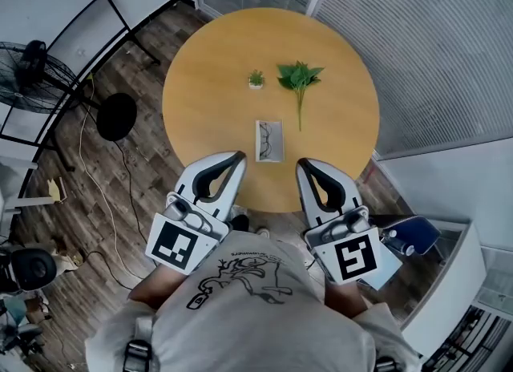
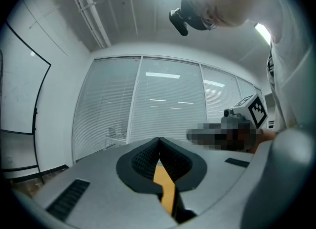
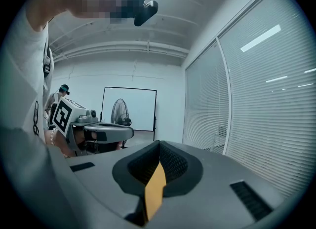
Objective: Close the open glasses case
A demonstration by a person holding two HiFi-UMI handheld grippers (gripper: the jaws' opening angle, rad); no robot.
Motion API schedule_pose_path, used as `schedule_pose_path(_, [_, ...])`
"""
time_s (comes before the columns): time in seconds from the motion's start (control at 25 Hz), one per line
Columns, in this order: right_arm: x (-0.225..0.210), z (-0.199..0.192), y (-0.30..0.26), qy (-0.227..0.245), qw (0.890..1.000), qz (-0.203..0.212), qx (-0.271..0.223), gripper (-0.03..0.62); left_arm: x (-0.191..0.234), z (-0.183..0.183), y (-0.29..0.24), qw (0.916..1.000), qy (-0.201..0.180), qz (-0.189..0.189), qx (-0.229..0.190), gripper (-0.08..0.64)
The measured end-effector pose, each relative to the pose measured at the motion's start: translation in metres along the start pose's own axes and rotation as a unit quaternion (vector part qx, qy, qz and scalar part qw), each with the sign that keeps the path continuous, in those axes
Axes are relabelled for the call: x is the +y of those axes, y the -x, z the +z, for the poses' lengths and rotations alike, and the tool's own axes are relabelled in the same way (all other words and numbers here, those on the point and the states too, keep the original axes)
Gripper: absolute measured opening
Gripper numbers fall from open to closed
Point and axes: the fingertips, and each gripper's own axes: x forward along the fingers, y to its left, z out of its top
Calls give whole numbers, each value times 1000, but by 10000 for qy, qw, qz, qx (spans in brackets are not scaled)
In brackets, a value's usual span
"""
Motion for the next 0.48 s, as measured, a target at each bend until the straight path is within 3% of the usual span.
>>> schedule_pose_path(0.32, [3,-9,-26,112,9998,-13,183,9,30,-2,-6,9999,34,-94,-17,20])
schedule_pose_path(0.48, [-1,-4,-36,-7,9998,-201,43,9,36,-5,-7,9999,76,-147,-1,20])
